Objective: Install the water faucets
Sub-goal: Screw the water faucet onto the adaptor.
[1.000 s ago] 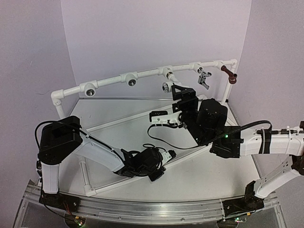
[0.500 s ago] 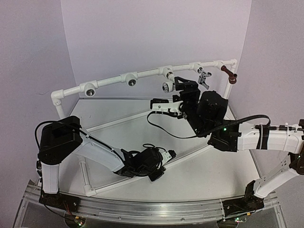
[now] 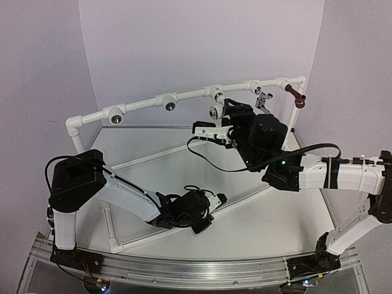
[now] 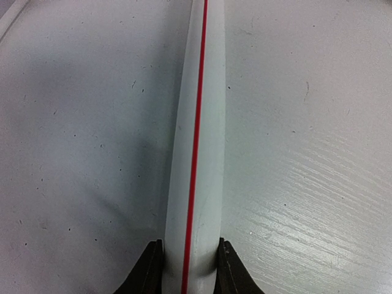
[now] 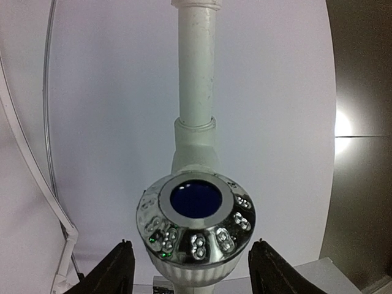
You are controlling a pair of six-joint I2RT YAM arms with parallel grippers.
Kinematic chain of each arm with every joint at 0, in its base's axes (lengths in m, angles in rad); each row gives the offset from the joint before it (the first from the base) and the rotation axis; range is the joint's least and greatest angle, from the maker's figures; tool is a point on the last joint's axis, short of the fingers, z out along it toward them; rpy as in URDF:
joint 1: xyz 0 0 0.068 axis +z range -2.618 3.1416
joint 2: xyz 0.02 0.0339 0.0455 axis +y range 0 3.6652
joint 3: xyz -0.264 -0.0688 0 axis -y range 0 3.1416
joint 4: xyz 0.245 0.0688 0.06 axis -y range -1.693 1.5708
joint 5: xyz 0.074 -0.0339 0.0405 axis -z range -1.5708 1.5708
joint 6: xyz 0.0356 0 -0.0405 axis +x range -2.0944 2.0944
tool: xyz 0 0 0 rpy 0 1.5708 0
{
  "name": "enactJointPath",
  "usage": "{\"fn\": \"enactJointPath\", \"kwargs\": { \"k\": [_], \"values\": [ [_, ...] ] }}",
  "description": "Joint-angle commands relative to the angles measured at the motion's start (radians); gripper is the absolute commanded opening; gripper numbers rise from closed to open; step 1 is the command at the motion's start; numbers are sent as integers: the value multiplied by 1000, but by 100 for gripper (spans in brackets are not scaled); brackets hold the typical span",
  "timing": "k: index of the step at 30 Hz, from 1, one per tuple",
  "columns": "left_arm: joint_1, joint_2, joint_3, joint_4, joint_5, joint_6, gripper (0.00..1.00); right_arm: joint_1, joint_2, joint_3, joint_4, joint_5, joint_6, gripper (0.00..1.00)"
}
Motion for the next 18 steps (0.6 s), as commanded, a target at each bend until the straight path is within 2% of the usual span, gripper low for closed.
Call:
{"fn": "enactJointPath", "kwargs": {
  "k": [1, 18],
  "values": [
    [-8, 157, -94, -284, 46, -157, 0, -8, 17, 49, 82, -8, 18, 62],
    [-9, 155, -94, -282, 46, -161, 0, -10, 44, 70, 128, -7, 9, 49]
  ]
}}
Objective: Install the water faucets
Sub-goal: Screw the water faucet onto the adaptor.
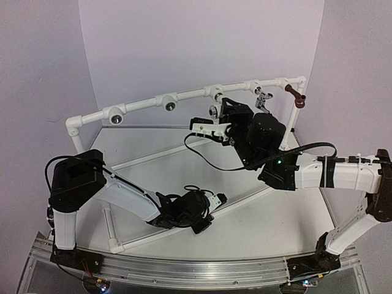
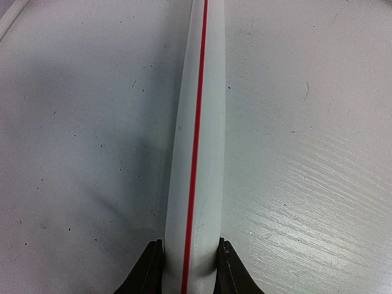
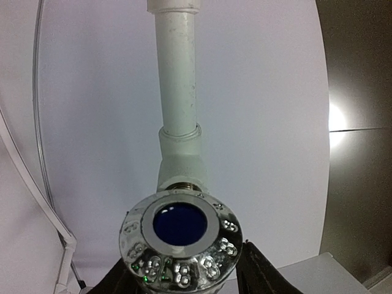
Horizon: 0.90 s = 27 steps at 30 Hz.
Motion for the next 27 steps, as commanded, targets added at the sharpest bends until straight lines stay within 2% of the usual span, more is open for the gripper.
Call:
{"fn": "enactJointPath", "kwargs": {
  "k": [1, 11, 27],
  "values": [
    [-8, 155, -93, -282, 46, -159, 0, -3, 13, 51, 63, -1, 10, 48],
    [-8, 155, -94, -282, 46, -159, 0, -13, 23, 51, 64, -3, 14, 37],
    [-8, 157, -93, -284, 43, -159, 0, -21, 40, 65, 60, -4, 67, 11]
  ]
}}
